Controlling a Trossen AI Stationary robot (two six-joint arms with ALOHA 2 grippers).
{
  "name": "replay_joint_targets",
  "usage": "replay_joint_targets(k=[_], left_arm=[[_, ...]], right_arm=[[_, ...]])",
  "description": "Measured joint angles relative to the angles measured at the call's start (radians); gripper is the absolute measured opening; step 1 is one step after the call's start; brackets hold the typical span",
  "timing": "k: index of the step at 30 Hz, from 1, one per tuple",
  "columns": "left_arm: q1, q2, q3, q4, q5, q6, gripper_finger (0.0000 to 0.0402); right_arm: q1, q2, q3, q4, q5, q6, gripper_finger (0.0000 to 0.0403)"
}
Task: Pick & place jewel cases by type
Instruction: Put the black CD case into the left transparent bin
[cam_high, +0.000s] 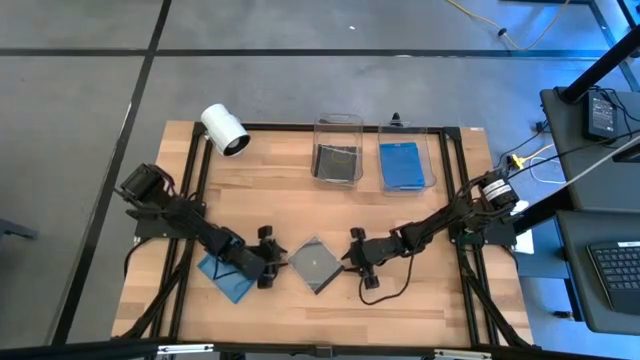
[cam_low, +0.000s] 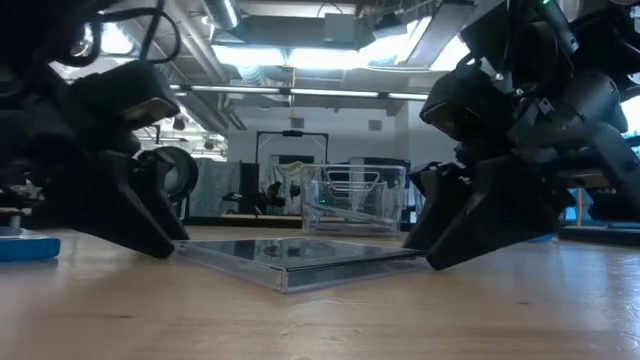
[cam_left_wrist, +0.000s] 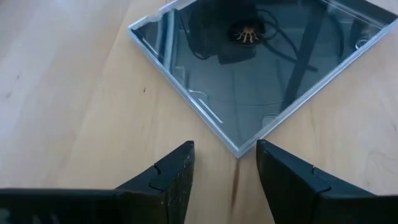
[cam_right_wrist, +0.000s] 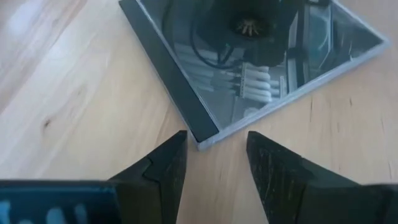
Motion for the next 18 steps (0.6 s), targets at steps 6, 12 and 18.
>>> replay_joint_targets(k=[6, 12, 18], left_arm=[[0.037, 0.023, 0.000, 0.026, 0.051, 0.002, 0.0168], [0.039, 0.029, -0.004, 0.112, 0.055, 0.099, 0.0160], [0.039, 0.030, -0.007, 0.153, 0.054, 0.132, 0.0148]], right_arm=[[0.000, 0.027, 0.000, 0.035, 0.010, 0.026, 0.0172], [0.002, 0.029, -0.001, 0.048, 0.049, 0.054, 0.0172], [0.002, 0.029, -0.002, 0.053, 0.049, 0.051, 0.0172]])
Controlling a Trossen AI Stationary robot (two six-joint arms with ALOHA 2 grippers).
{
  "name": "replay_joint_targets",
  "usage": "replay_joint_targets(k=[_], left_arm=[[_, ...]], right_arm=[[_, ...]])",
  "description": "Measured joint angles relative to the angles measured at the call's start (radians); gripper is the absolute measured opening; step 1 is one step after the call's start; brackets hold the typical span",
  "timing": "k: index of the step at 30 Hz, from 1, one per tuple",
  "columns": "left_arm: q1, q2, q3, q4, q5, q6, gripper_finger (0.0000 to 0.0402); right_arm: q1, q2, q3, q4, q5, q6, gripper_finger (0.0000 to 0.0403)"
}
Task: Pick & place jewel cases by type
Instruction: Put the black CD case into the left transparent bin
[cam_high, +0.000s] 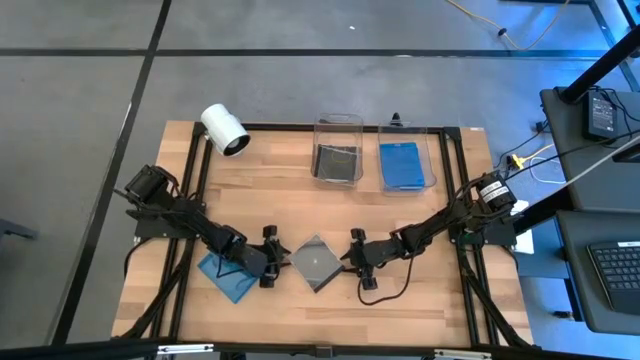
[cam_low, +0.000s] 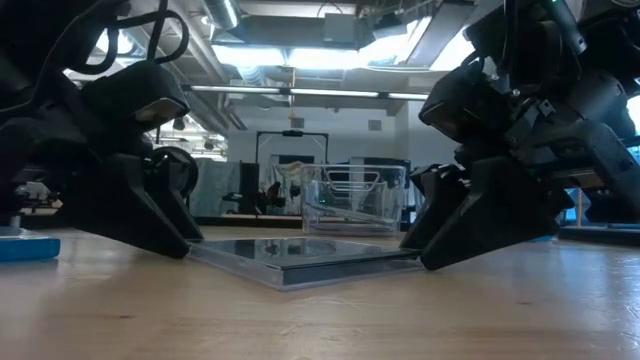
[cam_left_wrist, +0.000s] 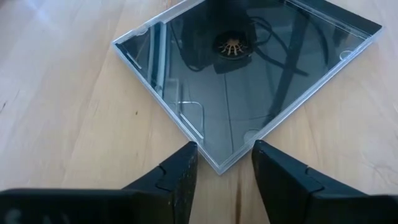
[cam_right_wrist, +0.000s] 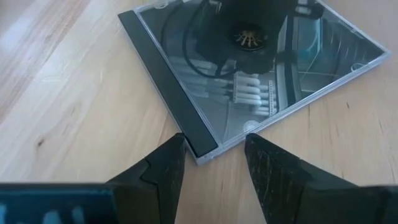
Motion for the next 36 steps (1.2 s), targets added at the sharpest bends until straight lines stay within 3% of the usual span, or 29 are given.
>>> replay_joint_targets(k=[17, 36], left_arm=[[-0.007, -0.046, 0.000, -0.001, 0.008, -0.001, 0.0146], [-0.055, -0.071, 0.005, 0.027, -0.086, 0.031, 0.0151]], right_arm=[[-0.001, 0.002, 0.000, -0.002, -0.001, -0.002, 0.0172], [-0.002, 0.002, -0.001, -0.003, -0.014, -0.004, 0.0172]])
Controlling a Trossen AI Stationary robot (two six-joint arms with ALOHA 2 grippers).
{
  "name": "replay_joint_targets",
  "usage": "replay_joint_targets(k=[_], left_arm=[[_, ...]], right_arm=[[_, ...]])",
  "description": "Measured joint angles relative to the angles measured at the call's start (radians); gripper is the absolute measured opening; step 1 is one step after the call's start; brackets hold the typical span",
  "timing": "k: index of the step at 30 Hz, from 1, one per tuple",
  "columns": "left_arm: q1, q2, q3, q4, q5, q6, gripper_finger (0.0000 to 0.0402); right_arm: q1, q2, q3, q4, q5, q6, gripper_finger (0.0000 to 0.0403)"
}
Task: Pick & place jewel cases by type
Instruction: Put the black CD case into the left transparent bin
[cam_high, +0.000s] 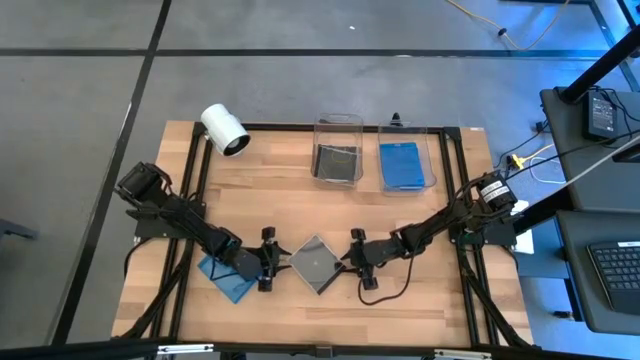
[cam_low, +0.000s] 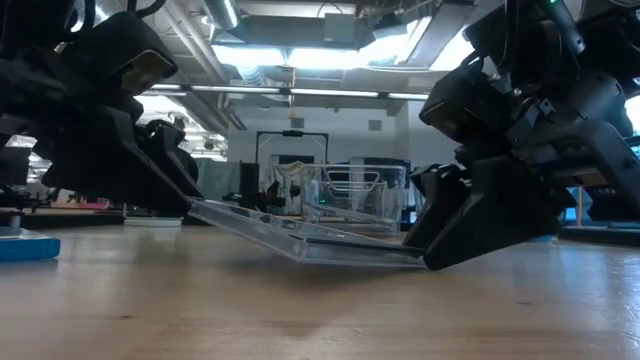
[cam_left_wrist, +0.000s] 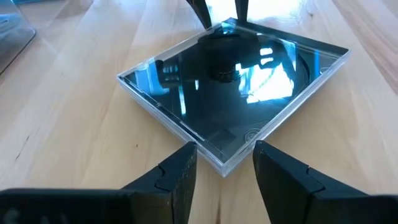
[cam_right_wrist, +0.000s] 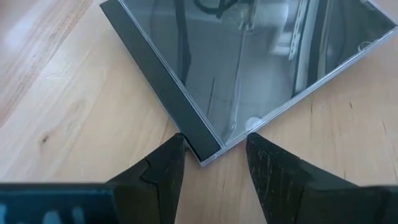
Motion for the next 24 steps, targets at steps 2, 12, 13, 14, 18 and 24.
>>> replay_joint_targets(k=[2, 12, 13, 14, 18, 24], left_arm=[[0.000, 0.000, 0.000, 0.002, 0.000, 0.000, 0.0150], [0.000, 0.000, 0.000, 0.047, -0.012, 0.037, 0.0149], [0.000, 0.000, 0.000, 0.053, -0.017, 0.048, 0.0149], [-0.001, 0.000, 0.000, 0.055, -0.020, 0.060, 0.0149], [-0.005, 0.000, 0.000, 0.058, -0.028, 0.144, 0.0151], [-0.030, -0.001, 0.002, 0.103, -0.095, 0.367, 0.0152]], right_arm=[[-0.002, 0.000, 0.000, -0.001, -0.021, 0.000, 0.0172], [0.001, -0.001, 0.000, -0.025, -0.032, -0.001, 0.0172], [0.001, -0.001, 0.000, -0.024, -0.033, -0.001, 0.0172], [0.001, -0.002, 0.000, -0.020, -0.033, -0.001, 0.0172], [0.001, -0.002, 0.000, -0.016, -0.034, -0.001, 0.0172], [0.001, -0.002, 0.000, -0.013, -0.036, -0.002, 0.0172]])
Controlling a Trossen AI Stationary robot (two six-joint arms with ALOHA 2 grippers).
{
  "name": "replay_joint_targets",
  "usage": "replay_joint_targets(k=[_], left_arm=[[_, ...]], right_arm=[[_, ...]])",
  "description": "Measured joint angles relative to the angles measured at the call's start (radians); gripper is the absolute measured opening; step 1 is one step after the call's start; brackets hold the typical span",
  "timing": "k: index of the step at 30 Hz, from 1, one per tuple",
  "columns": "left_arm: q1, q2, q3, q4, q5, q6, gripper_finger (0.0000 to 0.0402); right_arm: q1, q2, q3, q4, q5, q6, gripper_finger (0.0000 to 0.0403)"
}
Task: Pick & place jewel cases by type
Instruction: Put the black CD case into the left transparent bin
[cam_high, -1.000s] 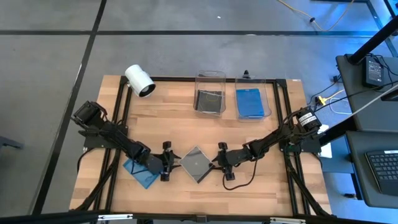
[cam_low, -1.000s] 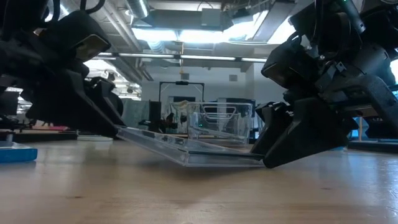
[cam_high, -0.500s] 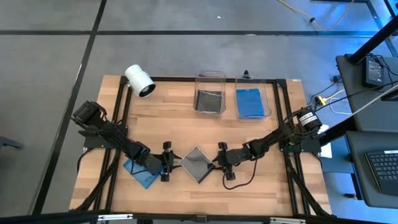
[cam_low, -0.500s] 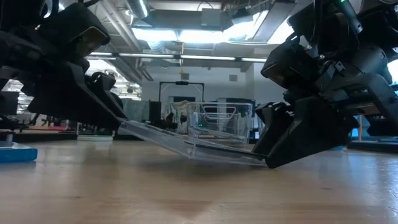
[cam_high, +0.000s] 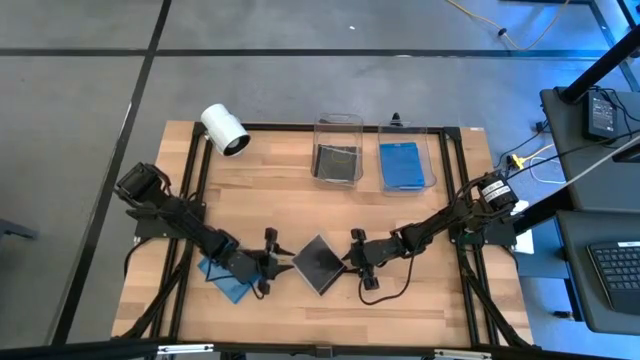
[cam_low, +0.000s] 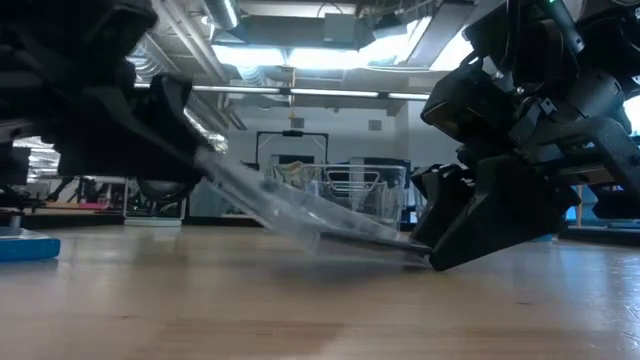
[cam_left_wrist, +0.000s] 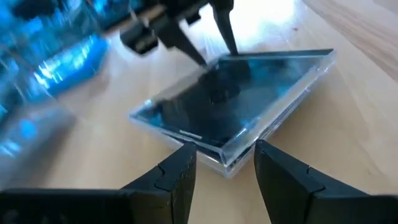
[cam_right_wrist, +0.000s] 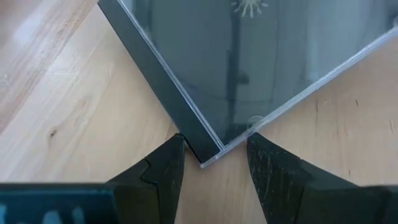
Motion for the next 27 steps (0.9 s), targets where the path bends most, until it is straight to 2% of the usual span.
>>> replay_joint_targets(k=[5, 12, 27], left_arm=[[-0.025, 0.000, 0.007, 0.060, -0.048, 0.160, 0.0152], [-0.023, 0.000, 0.006, 0.078, -0.054, 0.256, 0.0152], [-0.021, 0.001, 0.002, 0.064, -0.145, 0.269, 0.0152]], right_arm=[[0.000, 0.002, 0.001, 0.009, -0.003, 0.006, 0.0172], [0.000, 0.002, 0.000, 0.028, -0.003, 0.006, 0.0172], [0.000, 0.002, 0.000, 0.032, -0.003, 0.006, 0.0172]])
